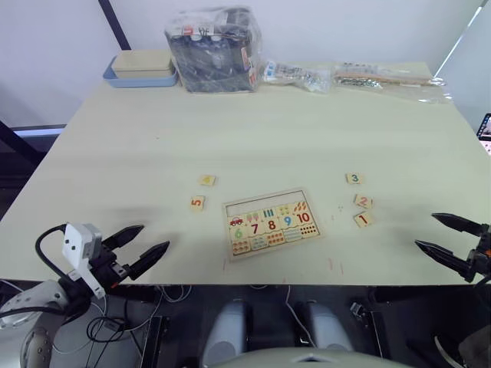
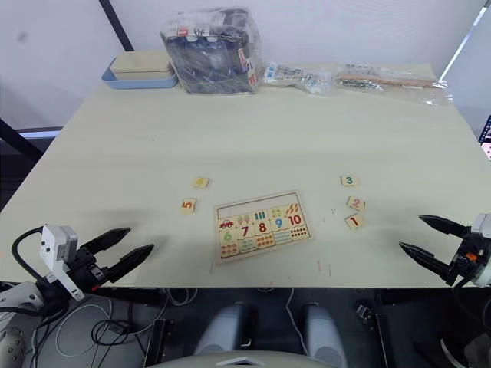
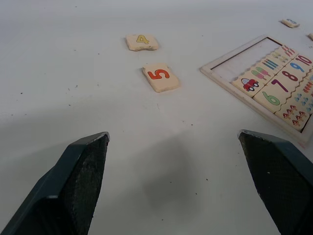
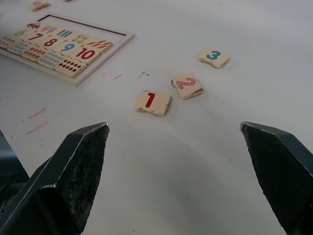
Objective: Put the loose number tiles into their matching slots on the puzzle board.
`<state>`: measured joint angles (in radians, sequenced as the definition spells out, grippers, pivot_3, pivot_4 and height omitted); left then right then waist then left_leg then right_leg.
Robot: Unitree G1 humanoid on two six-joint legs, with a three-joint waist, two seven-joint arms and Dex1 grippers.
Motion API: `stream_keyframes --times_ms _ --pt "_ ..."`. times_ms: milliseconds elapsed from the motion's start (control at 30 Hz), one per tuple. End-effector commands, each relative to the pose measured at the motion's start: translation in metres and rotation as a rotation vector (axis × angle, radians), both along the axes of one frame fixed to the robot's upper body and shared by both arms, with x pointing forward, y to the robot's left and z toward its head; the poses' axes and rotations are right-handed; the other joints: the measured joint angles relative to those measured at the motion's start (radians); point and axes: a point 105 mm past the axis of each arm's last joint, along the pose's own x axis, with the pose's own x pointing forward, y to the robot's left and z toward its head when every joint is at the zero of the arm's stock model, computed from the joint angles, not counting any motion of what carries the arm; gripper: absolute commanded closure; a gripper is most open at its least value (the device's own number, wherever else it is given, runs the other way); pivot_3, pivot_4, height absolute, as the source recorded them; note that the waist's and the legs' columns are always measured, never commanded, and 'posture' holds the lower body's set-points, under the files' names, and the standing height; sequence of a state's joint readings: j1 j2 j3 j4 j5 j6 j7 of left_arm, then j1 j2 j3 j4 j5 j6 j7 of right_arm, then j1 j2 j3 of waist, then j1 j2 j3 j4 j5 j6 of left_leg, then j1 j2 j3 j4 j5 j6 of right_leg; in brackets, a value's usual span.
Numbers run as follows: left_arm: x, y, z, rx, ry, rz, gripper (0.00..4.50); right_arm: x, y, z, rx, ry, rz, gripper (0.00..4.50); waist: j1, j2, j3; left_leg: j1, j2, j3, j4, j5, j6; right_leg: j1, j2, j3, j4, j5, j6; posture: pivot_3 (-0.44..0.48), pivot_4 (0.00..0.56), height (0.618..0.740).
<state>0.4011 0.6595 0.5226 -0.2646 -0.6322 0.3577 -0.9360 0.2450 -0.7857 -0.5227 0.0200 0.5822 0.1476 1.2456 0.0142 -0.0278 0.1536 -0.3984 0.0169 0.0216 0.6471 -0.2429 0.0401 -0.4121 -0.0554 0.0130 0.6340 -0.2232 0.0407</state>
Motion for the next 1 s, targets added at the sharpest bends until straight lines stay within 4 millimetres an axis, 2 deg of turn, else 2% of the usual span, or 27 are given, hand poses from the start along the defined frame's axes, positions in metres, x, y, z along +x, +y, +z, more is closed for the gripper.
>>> stream_keyframes --times_ms 33,233,367,533,700,1000 --pt "0.001 0.0 0.009 0.002 -0.04 -0.015 0.02 0.006 0.005 0.017 -0.017 -0.067 0.04 0.0 0.0 0.0 0.0 0.0 0.0 0.0 0.0 0.0 0.0 0.0 0.0 0.0 0.0 0.0 0.0 0.0 0.15 0.74" --pt "0.002 -0.01 0.026 0.001 -0.096 -0.118 0.02 0.022 0.033 0.037 -0.018 -0.095 0.192 0.0 -0.002 0.0 0.0 0.0 0.001 0.0 0.0 0.0 0.0 0.0 0.001 0.0 0.0 0.0 0.0 0.0 0.15 0.74" --pt "-0.004 -0.027 0.04 -0.007 -0.134 -0.297 0.02 0.041 0.057 0.046 -0.121 -0.094 0.329 0.0 -0.003 0.001 0.0 0.0 0.001 0.001 0.001 0.0 0.0 0.0 0.001 0.001 0.0 0.0 0.0 0.0 0.15 0.74" --pt "-0.011 -0.039 0.046 0.008 -0.197 -0.504 0.02 0.054 0.076 0.038 -0.304 -0.057 0.549 0.0 0.001 0.001 0.0 0.0 0.001 0.001 0.001 0.0 0.0 0.0 0.001 0.0 -0.001 0.0 0.0 0.0 0.15 0.74" --pt "-0.016 -0.038 0.049 0.018 -0.189 -0.642 0.02 0.061 0.078 0.026 -0.436 -0.01 0.719 0.0 -0.002 0.001 0.001 -0.001 0.0 0.001 0.001 0.0 0.0 0.0 0.002 -0.001 -0.001 0.0 0.0 0.0 0.15 0.74" --pt "-0.02 -0.036 0.053 -0.009 -0.191 -0.721 0.02 0.089 0.077 0.004 -0.599 0.027 0.827 0.0 -0.007 0.002 0.002 0.0 0.001 0.001 0.002 0.0 0.0 0.0 0.002 0.0 -0.001 0.001 0.0 0.0 0.15 0.74"
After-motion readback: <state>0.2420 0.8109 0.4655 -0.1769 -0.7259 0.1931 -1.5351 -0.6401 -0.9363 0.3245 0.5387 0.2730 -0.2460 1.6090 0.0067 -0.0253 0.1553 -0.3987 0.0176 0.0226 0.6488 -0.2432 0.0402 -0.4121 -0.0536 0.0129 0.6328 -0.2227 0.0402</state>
